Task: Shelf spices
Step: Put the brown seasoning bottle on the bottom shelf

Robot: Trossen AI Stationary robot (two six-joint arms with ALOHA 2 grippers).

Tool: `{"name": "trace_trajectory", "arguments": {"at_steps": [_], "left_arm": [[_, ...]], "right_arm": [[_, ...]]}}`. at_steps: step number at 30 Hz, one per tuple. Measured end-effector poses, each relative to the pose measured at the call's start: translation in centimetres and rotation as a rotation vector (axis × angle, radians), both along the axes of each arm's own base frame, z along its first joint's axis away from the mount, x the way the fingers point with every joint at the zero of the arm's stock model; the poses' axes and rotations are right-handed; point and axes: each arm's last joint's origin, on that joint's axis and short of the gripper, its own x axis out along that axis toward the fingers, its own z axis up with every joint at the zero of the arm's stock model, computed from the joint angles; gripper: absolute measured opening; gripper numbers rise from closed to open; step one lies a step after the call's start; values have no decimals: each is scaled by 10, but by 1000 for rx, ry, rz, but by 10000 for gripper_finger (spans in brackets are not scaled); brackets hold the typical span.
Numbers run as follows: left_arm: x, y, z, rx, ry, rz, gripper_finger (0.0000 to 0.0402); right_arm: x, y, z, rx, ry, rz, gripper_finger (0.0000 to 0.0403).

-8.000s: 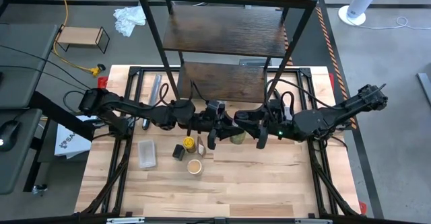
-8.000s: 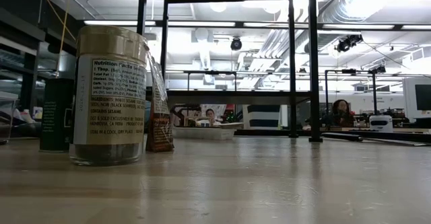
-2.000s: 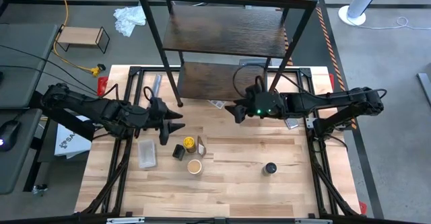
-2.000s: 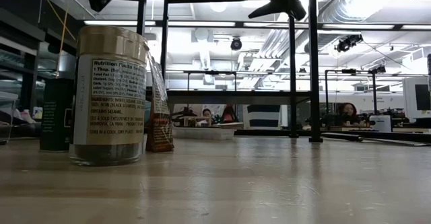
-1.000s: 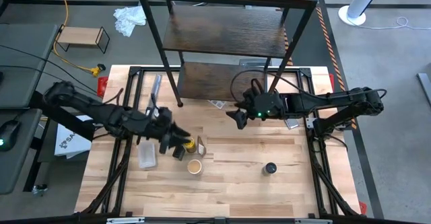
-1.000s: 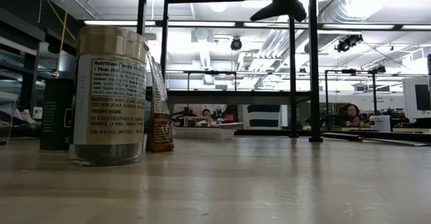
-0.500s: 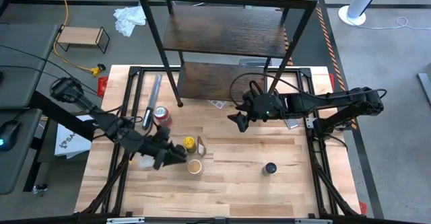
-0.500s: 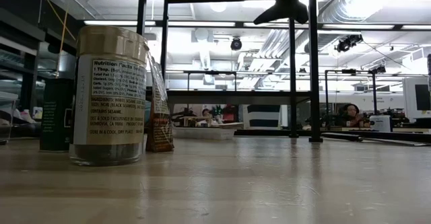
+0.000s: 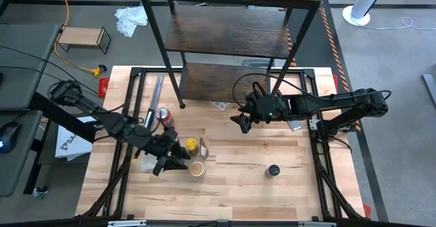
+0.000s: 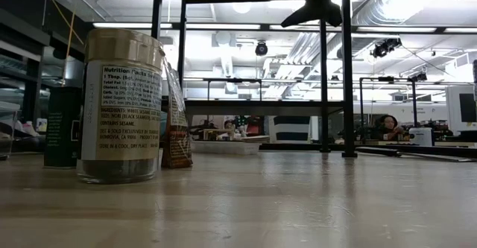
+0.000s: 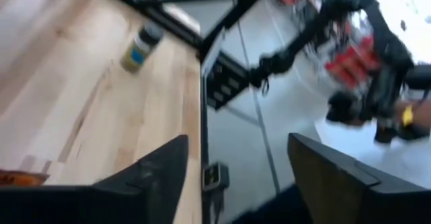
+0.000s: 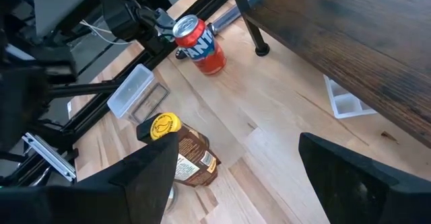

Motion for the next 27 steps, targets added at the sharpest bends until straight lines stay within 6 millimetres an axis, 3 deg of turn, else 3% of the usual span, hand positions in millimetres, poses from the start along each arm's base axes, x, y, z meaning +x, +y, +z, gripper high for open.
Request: {"name": "trace_trajectory", "arguments": {"at_steps": [8,13,18,21,27], "left_arm": [[17,5,-16,58,57,-100,349],[15,3,-21,-39,159,-124,356],[9,12,-46,125,376,-7,356],[13,17,-58,113,483,58,356],[31,7,-48,152,497,75,356]], "right_arm": [[0,0,0,2,0,-1,304],[0,0,0,-8,3,5,304],[0,0,0,-31,6,2,304],[0,0,0,-31,7,2,304],[-1,-1,-1,-34,22,1,304]]}}
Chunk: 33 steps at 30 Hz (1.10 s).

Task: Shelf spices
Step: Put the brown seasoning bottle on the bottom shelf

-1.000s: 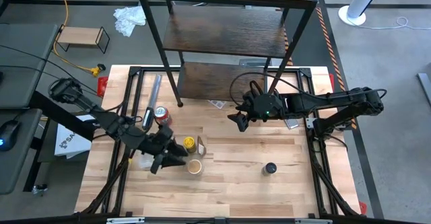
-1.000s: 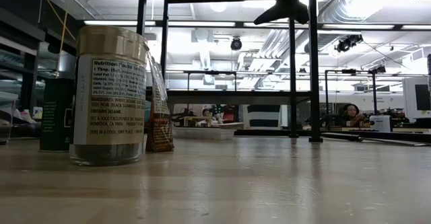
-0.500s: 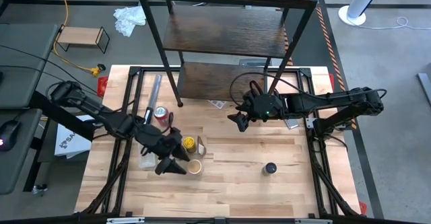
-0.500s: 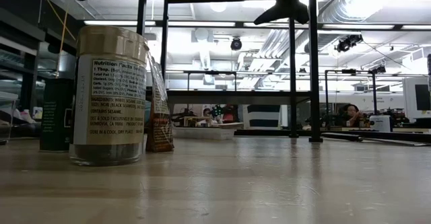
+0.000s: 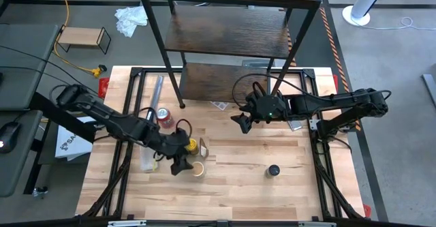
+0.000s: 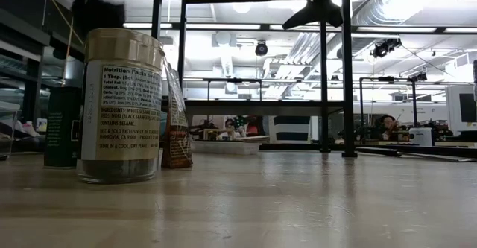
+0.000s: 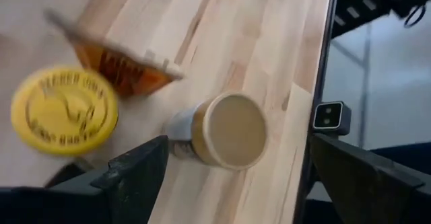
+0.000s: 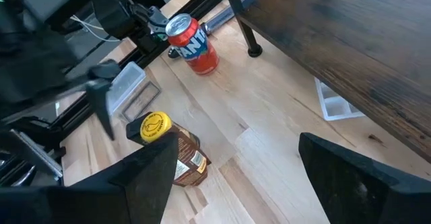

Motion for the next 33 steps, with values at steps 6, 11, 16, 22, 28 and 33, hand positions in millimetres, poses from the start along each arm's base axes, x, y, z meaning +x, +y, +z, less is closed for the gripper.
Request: {"name": "trace_trajectory", "arguments": {"at_steps": [6,11,16,22,28,33], "left_arm": [[21,-20,19,354,135,-191,356],[40,-32,8,404,175,-315,356],[41,-32,11,372,161,-299,356],[43,-35,8,360,157,-343,356],[46,-35,3,419,161,-367,356],[47,-44,-8,428,191,-423,356]], "right_arm": [[-1,0,-1,-16,22,4,304],[-1,0,-2,-16,26,4,304],[-2,-1,-3,-18,41,4,304],[0,0,-9,-21,80,4,304],[6,0,-19,-17,125,13,304],[8,2,-24,-18,152,20,304]]}}
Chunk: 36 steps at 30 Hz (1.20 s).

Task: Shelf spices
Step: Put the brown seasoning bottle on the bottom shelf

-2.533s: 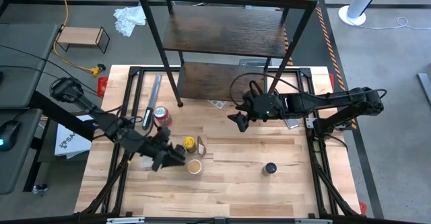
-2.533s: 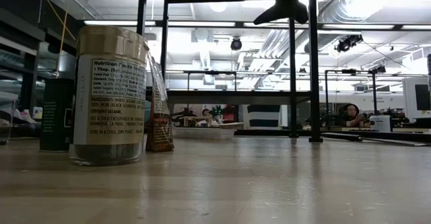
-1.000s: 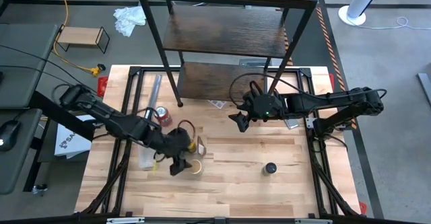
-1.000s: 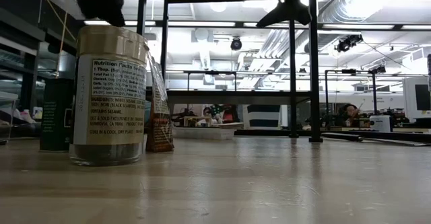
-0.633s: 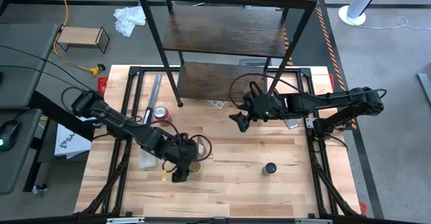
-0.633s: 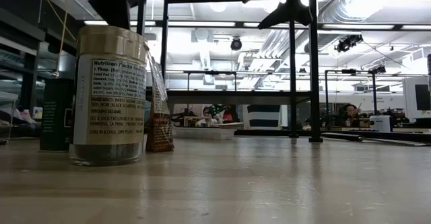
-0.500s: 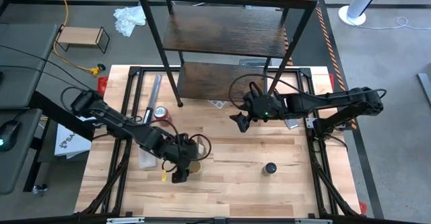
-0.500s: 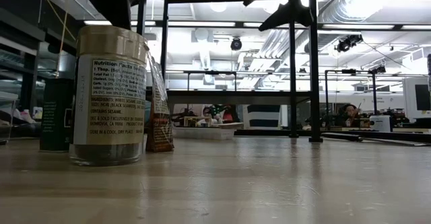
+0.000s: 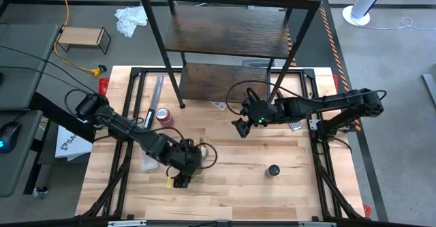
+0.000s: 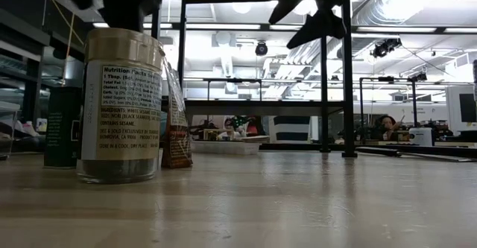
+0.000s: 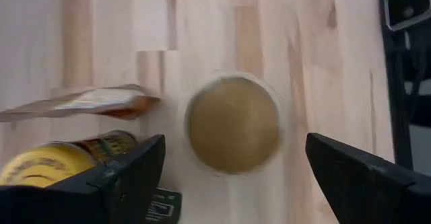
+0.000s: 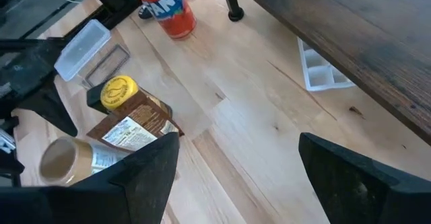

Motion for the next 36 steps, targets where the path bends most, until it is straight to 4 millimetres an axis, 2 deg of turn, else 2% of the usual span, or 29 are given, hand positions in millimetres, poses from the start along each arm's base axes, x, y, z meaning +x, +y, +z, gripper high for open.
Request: {"name": "trace_trajectory", "arguments": {"at_steps": [10,21,32,36], "left_arm": [[3,-12,-18,68,24,20,356],[11,-14,-17,67,-52,0,356],[18,-16,-36,91,6,-7,356],[18,-15,-36,95,-7,23,351]], "right_arm": [[0,1,0,2,0,4,304],[0,1,0,2,4,4,304],[-1,0,-1,-4,15,-1,304],[-1,0,-1,-4,15,0,304]]}}
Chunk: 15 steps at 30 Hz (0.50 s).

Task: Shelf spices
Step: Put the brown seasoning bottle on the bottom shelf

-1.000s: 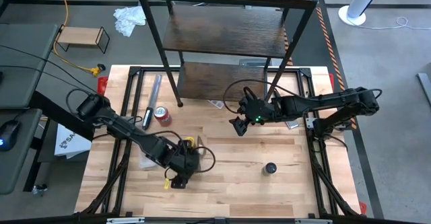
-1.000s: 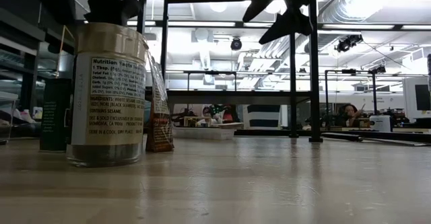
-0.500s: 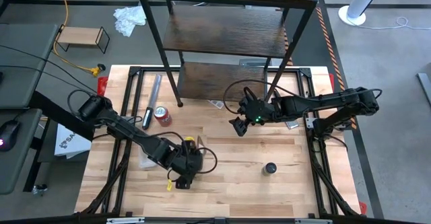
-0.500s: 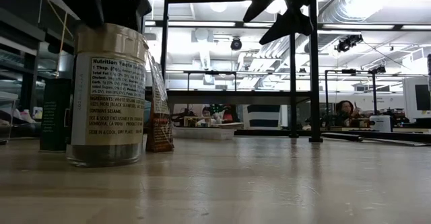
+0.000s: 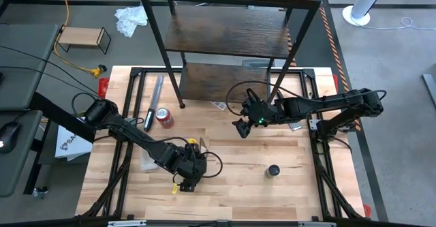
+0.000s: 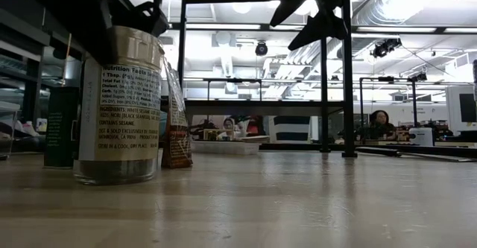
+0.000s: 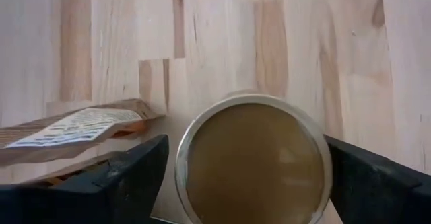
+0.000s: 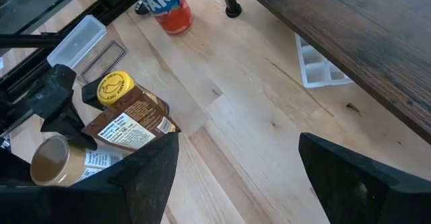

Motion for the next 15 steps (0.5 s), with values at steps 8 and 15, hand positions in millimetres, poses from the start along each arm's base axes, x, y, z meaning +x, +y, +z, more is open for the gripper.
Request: {"name": "trace_trajectory", "arguments": {"at_steps": [8,15], "left_arm": [[0,0,0,15,-10,21,269],[0,4,20,34,-56,111,266]], "right_arm": [[0,0,0,-2,0,1,304],[-5,3,14,-5,-74,41,304]]}}
